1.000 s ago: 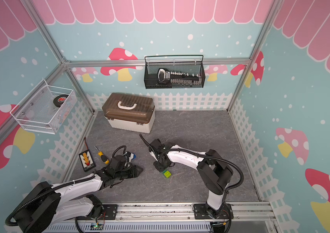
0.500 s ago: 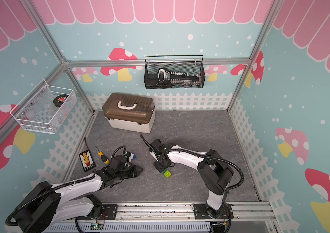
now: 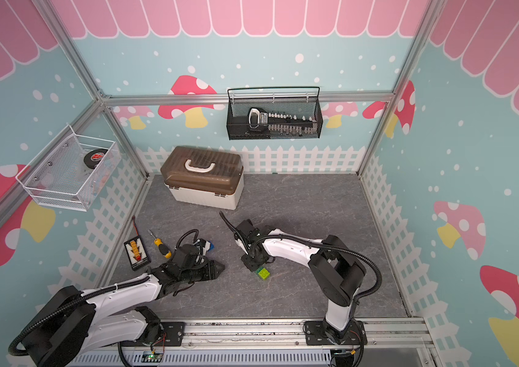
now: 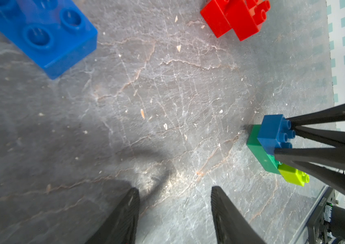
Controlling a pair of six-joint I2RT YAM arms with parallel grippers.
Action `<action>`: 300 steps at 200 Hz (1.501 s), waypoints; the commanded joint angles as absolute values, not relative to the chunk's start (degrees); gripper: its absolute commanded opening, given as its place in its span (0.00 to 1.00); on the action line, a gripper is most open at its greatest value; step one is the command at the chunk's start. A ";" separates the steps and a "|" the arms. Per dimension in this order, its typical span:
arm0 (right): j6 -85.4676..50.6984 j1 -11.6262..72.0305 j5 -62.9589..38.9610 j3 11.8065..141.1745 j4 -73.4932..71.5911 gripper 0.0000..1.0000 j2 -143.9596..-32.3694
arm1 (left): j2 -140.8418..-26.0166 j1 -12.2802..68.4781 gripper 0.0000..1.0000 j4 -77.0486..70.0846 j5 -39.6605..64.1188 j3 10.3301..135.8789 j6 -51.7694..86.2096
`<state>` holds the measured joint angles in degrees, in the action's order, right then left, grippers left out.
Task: Assemble the letter y with lego
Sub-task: Move the lego brick at the center of the board.
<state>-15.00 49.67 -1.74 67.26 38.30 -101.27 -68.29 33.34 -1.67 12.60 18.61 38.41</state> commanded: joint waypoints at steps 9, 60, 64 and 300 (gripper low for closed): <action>-13.98 49.09 1.10 66.55 42.47 0.16 -102.65 | -67.59 33.30 0.56 0.17 11.34 18.63 39.09; -12.06 44.15 4.63 69.87 41.03 0.17 -102.28 | -65.54 33.23 0.57 2.81 9.63 20.51 38.63; -12.04 43.93 4.51 69.92 40.54 0.17 -102.37 | -65.28 33.27 0.57 3.11 9.44 20.75 38.52; -16.25 40.80 5.66 59.71 35.77 0.50 -84.48 | -90.40 24.69 0.68 24.90 -6.67 50.96 45.50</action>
